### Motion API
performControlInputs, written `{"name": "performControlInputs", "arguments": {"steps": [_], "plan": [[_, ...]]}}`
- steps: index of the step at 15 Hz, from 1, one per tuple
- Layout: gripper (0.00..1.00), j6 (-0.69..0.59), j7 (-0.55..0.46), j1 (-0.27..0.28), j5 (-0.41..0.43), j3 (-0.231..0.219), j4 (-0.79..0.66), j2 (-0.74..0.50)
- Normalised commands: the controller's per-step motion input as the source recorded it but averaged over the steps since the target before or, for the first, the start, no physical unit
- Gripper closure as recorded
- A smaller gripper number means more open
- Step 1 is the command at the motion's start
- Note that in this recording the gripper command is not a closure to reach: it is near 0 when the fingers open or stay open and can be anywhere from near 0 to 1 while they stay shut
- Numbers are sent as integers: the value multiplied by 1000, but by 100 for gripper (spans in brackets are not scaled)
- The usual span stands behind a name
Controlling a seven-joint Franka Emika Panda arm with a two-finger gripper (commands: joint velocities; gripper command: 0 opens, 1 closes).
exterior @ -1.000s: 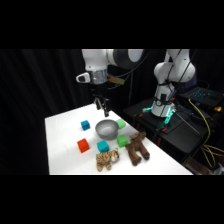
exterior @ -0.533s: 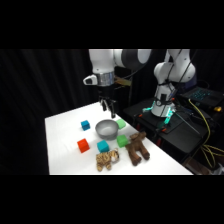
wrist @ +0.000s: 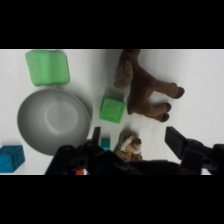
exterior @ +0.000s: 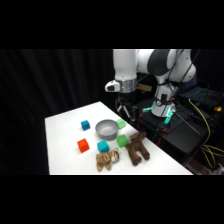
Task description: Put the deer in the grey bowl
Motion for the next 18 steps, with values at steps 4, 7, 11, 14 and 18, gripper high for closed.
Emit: {"name": "performControlInputs", "arguments": {"steps": [4, 7, 11, 14, 18], "plan": [[0, 599, -82, 131, 34, 120, -350, -63], [0, 486, -259, 74, 59, 36, -208, 109], [0, 436, -370, 66, 156, 39, -56, 305], [0, 413, -361, -32, 102, 63, 75, 466], [0, 253, -204, -103, -33, 86, 143, 357]]}}
